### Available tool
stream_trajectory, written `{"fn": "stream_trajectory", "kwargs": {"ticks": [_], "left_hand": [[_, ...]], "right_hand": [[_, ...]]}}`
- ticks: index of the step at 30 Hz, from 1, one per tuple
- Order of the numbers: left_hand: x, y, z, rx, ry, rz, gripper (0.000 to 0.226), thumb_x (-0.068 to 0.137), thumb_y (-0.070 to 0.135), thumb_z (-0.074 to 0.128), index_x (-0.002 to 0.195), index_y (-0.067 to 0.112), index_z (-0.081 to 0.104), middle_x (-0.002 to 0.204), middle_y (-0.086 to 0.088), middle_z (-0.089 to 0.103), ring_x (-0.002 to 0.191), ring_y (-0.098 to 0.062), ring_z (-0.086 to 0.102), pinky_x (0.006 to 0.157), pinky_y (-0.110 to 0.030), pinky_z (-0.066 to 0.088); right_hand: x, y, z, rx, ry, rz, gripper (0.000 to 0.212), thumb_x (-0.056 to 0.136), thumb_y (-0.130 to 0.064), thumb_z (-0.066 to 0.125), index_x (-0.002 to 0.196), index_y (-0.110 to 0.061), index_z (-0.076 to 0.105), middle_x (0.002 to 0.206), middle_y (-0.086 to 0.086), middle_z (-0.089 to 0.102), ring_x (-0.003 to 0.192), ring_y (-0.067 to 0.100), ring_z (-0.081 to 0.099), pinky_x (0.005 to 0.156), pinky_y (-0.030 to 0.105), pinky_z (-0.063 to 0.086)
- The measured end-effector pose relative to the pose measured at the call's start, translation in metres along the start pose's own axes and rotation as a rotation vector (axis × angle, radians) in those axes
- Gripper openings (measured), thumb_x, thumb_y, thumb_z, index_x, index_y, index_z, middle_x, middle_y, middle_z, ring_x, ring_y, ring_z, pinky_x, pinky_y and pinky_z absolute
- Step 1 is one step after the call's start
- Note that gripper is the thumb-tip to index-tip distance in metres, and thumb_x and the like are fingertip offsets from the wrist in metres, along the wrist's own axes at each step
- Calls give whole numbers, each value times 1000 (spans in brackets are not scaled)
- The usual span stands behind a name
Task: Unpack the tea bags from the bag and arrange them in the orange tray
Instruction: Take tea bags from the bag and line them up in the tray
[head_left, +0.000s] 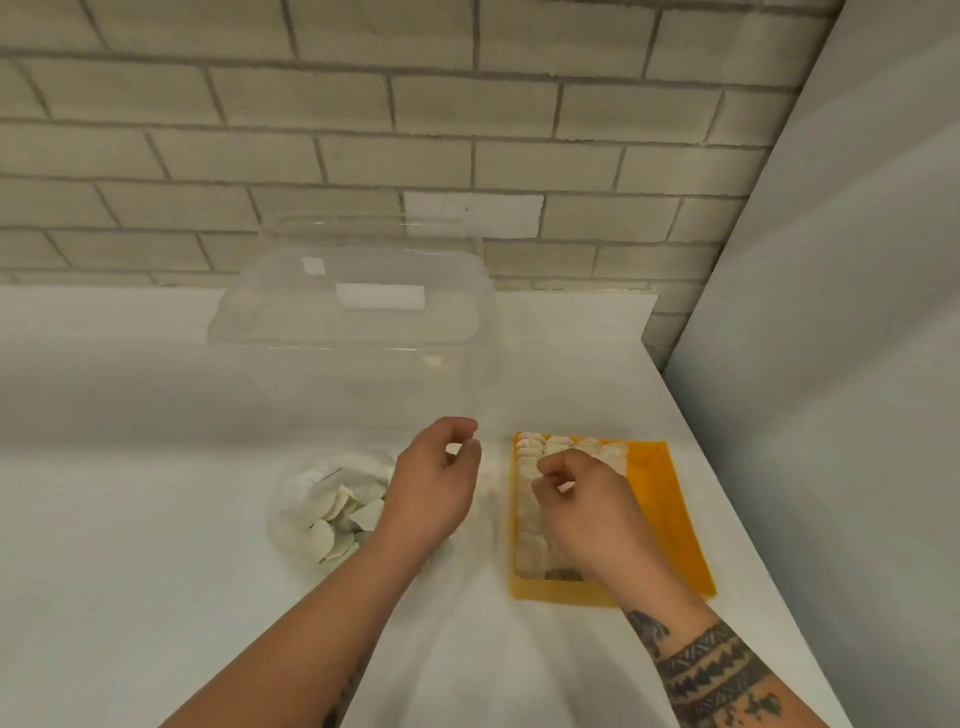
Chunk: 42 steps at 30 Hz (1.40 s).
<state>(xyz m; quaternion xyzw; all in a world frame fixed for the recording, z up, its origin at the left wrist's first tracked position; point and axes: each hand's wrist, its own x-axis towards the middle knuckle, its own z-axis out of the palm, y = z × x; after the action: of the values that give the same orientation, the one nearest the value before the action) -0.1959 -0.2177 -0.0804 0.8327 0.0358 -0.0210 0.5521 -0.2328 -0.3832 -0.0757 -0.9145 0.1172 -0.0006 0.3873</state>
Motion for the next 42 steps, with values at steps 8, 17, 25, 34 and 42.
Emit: {"fn": "stream_trajectory", "kwargs": {"ticks": [8,17,25,34,42], "left_hand": [[7,-34,-109,9,11,-141,17,97,19,54,102,26,68,88,7,76,70,-14,70,58,-26,50],[5,-105,-148,462,-159,-157,17,89,18,58,90,32,67,88,15,69,78,0,63,63,-12,47],[0,-127,-149,439,-171,-109,30,86,10,61,106,32,67,104,18,67,90,-2,62,67,-5,39],[14,-104,-162,-49,-148,-137,31,94,5,54,102,32,68,108,13,72,97,-9,68,86,-32,58],[26,-90,-160,-117,-354,-7,32,90,14,71,114,35,68,92,11,75,82,-15,72,72,-28,59]], "right_hand": [[-15,-74,83,38,-195,-194,15,95,-28,62,107,-30,70,101,-16,69,77,-4,61,67,6,44],[-6,-88,162,-317,-349,-213,18,95,-21,58,107,-20,71,108,-2,70,95,15,65,80,22,49],[0,-80,181,-507,-271,-251,31,92,-30,57,122,-26,64,115,1,58,102,24,63,86,33,53],[16,-110,150,-158,-378,-88,37,92,-43,64,67,-16,57,65,-7,55,60,11,49,58,28,39],[29,-152,131,-11,-495,44,22,96,-24,55,88,-15,73,91,16,75,69,23,67,67,34,52]]}}
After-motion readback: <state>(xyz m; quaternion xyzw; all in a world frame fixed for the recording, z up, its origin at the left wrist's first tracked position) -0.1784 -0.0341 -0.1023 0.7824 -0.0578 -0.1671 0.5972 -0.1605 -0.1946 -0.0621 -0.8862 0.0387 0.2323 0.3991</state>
